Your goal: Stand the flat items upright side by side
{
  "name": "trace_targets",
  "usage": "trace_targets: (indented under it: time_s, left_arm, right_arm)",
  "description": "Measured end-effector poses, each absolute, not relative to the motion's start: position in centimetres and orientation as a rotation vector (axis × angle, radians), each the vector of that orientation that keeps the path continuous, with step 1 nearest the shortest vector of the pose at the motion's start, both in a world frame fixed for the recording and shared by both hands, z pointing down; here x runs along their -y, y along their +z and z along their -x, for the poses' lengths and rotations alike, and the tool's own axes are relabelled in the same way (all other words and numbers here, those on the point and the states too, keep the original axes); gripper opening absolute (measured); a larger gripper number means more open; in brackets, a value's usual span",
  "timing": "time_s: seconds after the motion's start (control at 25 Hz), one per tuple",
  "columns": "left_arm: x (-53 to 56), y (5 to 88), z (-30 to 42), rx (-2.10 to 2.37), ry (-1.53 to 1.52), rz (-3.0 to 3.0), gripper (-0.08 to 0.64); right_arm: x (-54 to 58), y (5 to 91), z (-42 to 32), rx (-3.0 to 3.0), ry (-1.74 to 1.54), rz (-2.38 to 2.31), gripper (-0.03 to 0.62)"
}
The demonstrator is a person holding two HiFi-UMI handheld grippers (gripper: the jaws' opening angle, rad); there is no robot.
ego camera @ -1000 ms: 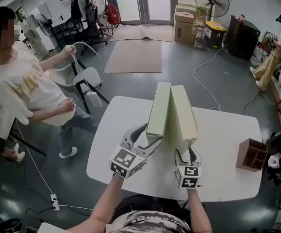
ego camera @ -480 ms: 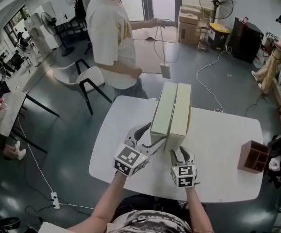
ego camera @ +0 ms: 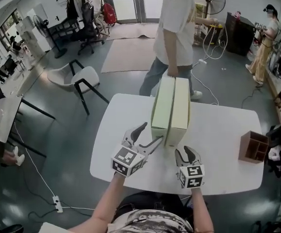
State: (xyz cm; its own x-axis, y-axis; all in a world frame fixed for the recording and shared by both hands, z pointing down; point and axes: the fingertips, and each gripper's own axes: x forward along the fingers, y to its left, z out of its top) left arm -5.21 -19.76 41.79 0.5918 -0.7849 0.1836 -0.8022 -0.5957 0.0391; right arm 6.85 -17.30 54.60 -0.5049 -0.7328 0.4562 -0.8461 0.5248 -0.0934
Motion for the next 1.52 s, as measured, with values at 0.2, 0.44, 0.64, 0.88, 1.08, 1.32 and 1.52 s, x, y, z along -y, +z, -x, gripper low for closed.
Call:
trace_targets:
  time_s: [0.2,0.44,0.64,0.88,1.08,1.32,1.52]
  left_arm:
    - [16.3,45.8,6.0,1.256,0.302,-2.658,0.321]
    - [11.1,51.3,6.1,1.152,0.376,-2.565,0.321]
    - [7.1,54.2,6.2,1.144,0.415,-2.487,0.319]
    - [1.8,55.9,7.2,1.242,0.409,-2.38,0.316]
    - [-2.6,54.4,3.6,1.293,0.294,-2.356,0.288]
    - [-7.1,50.6,-0.8,1.324,0.182,-2.425,0.195]
    - [-11.3,48.5,-3.3,1.34,0.091,-2.425,0.076]
  right_arm:
    - [13.2,54.7,-7.1,2.41,0.532,-1.337,0.152]
    - [8.8,55.7,-7.0,2.387,0.592,-1.309,0.152]
    - [6.2,56.4,-7.5,2.396,0.637,-1.233,0.152]
    - [2.5,55.7,-7.9,2.446,0.613,-1.132,0.152]
    - [-1.8,54.1,-9.6,2.515,0.584,-1.039,0.152]
    - [-6.8,52.4,-10.8,2.586,0.507,-0.964,0.127]
    - [-10.6,50.8,-11.3,2.647,0.415,-0.9,0.044]
